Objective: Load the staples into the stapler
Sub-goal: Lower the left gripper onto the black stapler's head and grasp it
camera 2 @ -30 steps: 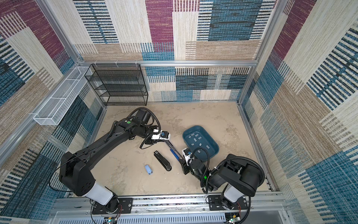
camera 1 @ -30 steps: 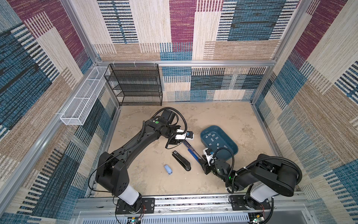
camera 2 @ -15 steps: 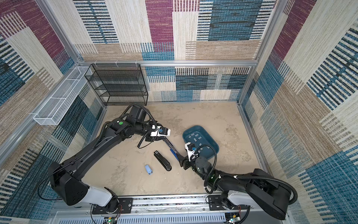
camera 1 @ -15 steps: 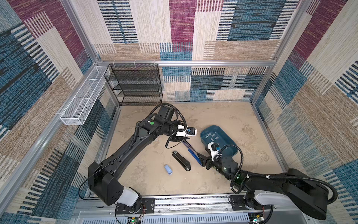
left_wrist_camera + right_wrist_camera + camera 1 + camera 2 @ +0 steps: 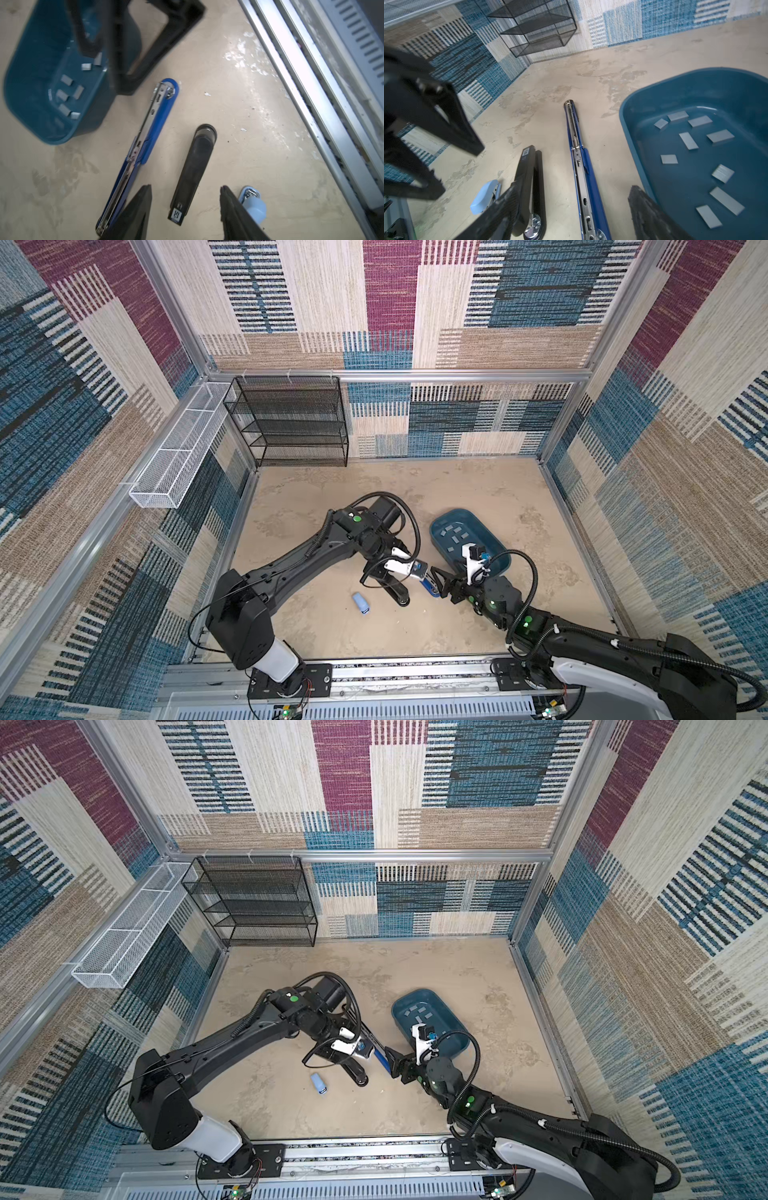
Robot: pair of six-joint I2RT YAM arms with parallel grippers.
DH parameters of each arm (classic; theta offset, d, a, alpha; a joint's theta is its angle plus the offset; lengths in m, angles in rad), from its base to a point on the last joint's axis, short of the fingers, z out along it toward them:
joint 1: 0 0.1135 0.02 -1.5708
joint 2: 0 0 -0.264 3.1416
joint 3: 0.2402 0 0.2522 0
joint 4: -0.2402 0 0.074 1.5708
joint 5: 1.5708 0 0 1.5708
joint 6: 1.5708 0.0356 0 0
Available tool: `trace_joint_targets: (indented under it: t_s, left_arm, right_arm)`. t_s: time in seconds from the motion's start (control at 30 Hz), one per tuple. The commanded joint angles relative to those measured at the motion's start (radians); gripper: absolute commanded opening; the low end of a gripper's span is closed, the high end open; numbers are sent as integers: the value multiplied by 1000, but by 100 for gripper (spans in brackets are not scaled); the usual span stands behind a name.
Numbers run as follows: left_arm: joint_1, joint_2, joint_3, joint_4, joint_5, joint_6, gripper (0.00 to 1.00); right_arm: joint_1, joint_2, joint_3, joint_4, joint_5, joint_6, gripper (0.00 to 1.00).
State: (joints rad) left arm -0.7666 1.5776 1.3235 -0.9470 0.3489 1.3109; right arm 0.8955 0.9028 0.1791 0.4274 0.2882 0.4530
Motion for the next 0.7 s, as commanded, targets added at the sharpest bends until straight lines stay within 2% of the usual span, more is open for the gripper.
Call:
trace_joint_targets:
  t_s: [0.0, 0.23, 0.67]
  left_arm:
    - [-33, 49, 12, 15, -33, 35, 60]
    - [-43, 94, -22, 26, -35, 63, 67]
    - [-47, 217, -59, 95, -169, 97, 63]
  right_arm:
    - [0, 4, 13, -83, 75, 73, 86]
    - [0, -24, 3, -100, 73, 92, 86]
    - [0, -38, 2, -115, 67, 82, 87]
